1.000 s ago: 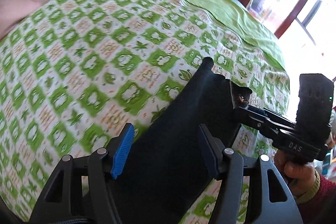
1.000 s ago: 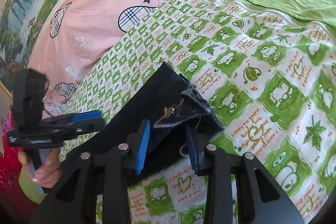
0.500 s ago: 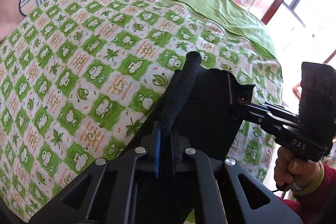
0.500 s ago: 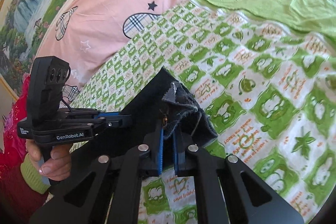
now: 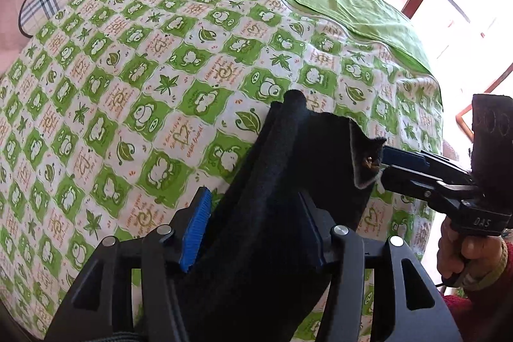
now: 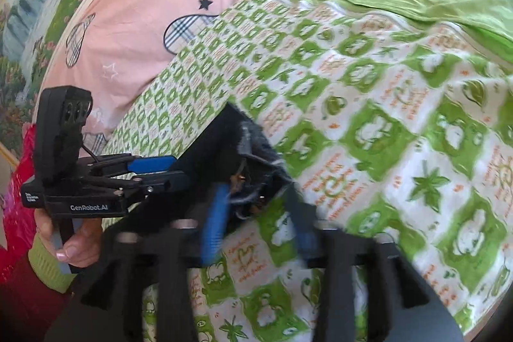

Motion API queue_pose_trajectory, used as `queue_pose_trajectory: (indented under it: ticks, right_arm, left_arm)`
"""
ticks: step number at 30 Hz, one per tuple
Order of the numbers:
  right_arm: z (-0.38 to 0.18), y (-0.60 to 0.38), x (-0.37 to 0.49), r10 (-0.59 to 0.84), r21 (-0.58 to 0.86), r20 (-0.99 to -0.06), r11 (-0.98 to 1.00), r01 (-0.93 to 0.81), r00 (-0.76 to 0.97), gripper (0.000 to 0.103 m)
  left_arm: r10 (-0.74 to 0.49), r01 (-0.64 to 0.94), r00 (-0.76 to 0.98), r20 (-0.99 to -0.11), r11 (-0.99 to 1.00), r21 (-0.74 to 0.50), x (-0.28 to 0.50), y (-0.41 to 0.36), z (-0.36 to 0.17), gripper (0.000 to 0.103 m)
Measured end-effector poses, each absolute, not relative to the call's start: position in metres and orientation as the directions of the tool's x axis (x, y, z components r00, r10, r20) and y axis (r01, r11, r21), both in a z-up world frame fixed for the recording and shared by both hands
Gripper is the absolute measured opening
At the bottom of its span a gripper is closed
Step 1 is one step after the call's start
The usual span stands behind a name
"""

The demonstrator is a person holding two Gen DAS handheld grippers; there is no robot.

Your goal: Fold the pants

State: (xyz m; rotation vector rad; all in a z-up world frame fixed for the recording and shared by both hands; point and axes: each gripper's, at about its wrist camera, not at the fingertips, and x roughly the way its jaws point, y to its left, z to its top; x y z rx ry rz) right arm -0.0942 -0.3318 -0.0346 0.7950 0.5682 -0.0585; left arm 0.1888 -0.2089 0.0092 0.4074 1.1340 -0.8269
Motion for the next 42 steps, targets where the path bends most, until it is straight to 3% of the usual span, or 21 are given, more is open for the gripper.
queue_pose_trajectory:
  ticks: [7,12,14,16,17,26,36,42]
  right_arm:
    - [-0.046,-0.332,-0.085,0.234,0.726,-0.465,0.652,0.217,0.854,0.055]
    - [-0.054,-0.323,-0.073,0.258,0.738,-0.454,0.645,0.197,0.853,0.04]
    - [-0.058,-0.323,-0.071,0.248,0.732,-0.457,0.65,0.203,0.855,0.025]
    - [-0.061,-0.327,-0.071,0.256,0.742,-0.447,0.641,0.196,0.857,0.018]
    - [-0.061,-0.328,-0.071,0.263,0.748,-0.438,0.638,0.185,0.86,0.016]
    - [-0.031,-0.317,-0.081,0.321,0.749,-0.338,0.661,0.047,0.885,0.013]
    - [0.025,-0.261,-0.076,0.55,0.704,-0.151,0.643,-0.301,0.821,0.013]
    - [0.031,-0.212,-0.058,0.649,0.671,-0.162,0.625,-0.4,0.743,0.013]
  left_arm:
    - [-0.363,0.743,0.065,-0.93,0.64,-0.198,0.212,-0.226,-0.015,0.054]
    - [-0.414,0.708,-0.022,-0.91,0.636,-0.306,0.232,-0.232,-0.026,0.053]
    - [-0.444,0.701,-0.041,-0.895,0.626,-0.342,0.237,-0.234,-0.029,0.045]
    - [-0.462,0.709,-0.049,-0.885,0.608,-0.357,0.236,-0.236,-0.028,0.022]
    - [-0.476,0.721,-0.055,-0.878,0.589,-0.365,0.233,-0.238,-0.027,0.016]
    - [-0.554,0.729,0.037,-0.832,0.584,-0.357,0.214,-0.214,0.015,0.01]
    - [-0.649,0.695,0.185,-0.738,0.617,-0.369,0.172,-0.122,0.085,0.01]
    - [-0.645,0.637,0.26,-0.718,0.673,-0.375,0.148,-0.064,0.09,0.01]
